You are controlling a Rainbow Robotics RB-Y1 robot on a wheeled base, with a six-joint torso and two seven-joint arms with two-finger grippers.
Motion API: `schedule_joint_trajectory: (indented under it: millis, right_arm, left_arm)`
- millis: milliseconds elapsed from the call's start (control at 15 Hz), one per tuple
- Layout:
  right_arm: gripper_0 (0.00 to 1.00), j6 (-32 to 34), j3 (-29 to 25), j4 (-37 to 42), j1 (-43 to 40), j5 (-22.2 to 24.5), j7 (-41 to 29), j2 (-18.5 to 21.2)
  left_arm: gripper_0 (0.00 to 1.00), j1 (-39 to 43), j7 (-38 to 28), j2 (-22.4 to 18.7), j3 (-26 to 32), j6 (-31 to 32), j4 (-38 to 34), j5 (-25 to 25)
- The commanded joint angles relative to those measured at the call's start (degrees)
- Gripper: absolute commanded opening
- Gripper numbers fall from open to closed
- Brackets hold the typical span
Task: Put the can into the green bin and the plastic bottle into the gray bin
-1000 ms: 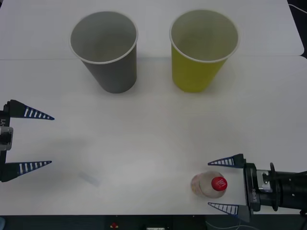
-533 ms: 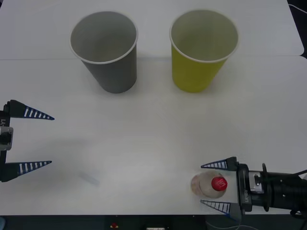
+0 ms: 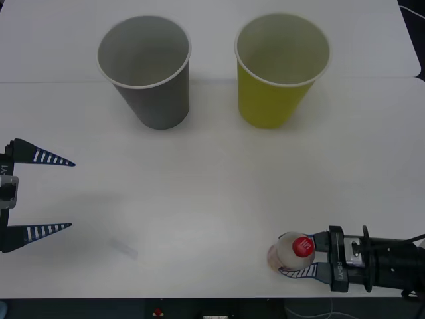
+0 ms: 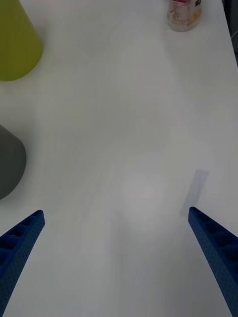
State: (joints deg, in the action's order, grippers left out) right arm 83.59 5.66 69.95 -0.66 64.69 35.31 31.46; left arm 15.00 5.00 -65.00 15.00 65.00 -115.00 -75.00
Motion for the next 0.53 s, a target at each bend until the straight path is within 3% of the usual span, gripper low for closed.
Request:
schedule_joint_trajectory:
  millis: [67,200,533]
  right_arm:
    - [0.00,0.1,0.0,0.2,0.9,0.0,-0.4,0.6]
    - [0.00,-0.9,0.1,2.6,1.5,-0.1,-2.1,2.4]
    - [0.00,-10.9,3.4,15.7,0.8,-0.1,-15.8,10.5]
  left_arm:
    - [1.00,0.0,0.0,0.0,0.0,0.0,0.0,0.0]
    - [1.00,0.0,0.0,0.0,0.0,0.0,0.0,0.0]
    - [1.00,0.0,0.0,0.0,0.0,0.0,0.0,0.0]
